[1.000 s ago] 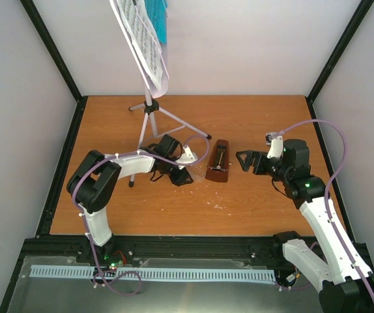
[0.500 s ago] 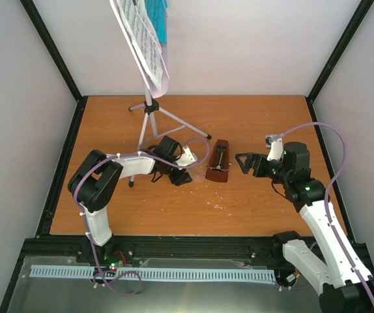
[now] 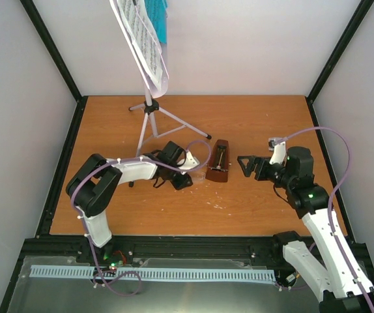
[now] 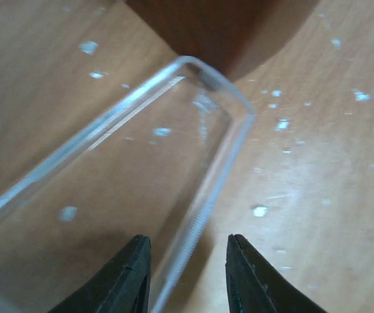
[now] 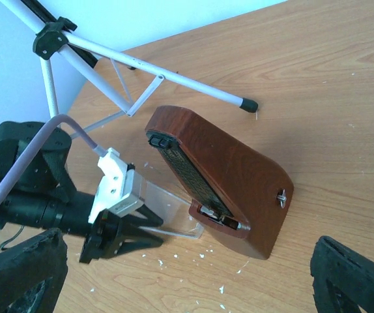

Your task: Pack up the instrument practice props

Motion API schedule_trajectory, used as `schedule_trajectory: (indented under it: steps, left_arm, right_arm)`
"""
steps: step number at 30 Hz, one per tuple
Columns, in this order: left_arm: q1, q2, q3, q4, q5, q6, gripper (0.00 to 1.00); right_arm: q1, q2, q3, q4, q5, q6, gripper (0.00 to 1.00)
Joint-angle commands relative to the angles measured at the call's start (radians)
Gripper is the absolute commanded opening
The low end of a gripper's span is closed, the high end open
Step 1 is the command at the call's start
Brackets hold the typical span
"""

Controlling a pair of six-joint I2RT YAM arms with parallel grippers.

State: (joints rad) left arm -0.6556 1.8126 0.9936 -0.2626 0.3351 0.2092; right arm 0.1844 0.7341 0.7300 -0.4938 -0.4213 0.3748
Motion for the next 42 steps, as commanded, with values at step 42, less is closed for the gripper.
schedule_trajectory:
  steps: [42]
  left_arm:
    - [-0.108,-0.117,-0.096,-0.116,-0.149,-0.132,0.32]
  right_arm:
    - [-0.007,-0.109,-0.001,-0.016,0.036,0.057,1.0]
